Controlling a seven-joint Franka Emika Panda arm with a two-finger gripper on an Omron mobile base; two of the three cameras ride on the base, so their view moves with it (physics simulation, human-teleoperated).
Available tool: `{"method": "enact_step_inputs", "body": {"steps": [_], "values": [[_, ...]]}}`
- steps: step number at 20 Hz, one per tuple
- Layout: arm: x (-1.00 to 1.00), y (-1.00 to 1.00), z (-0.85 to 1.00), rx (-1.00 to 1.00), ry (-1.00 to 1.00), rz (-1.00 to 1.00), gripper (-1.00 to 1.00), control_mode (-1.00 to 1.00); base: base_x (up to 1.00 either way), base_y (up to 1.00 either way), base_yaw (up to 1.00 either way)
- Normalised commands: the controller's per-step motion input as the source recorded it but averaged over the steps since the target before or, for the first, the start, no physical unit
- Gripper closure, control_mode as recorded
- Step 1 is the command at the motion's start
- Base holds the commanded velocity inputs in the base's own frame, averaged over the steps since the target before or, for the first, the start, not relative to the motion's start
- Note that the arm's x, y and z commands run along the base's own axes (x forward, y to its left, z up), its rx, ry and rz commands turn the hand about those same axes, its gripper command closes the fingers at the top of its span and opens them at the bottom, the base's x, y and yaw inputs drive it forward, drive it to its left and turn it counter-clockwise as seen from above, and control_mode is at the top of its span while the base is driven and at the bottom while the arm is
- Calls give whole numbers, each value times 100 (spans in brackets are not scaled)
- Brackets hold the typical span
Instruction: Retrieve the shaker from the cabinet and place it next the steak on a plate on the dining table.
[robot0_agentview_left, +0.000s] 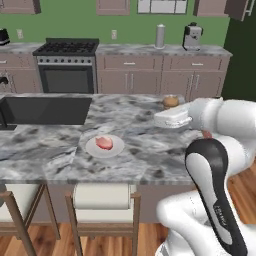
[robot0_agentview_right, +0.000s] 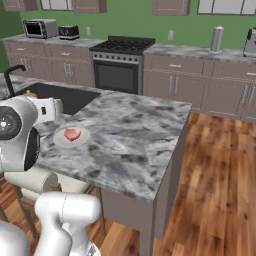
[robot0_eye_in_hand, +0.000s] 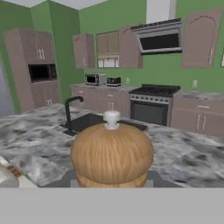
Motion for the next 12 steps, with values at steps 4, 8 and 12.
{"method": "enact_step_inputs", "body": {"steps": [4,8,12], "values": [[55,-52,-50,0,1,42,100,-100,0,0,0],[64,-33,-71,0,0,59,100,-100,0,0,0],[53,-27,-48,0,0,54,100,-100,0,0,0]]}}
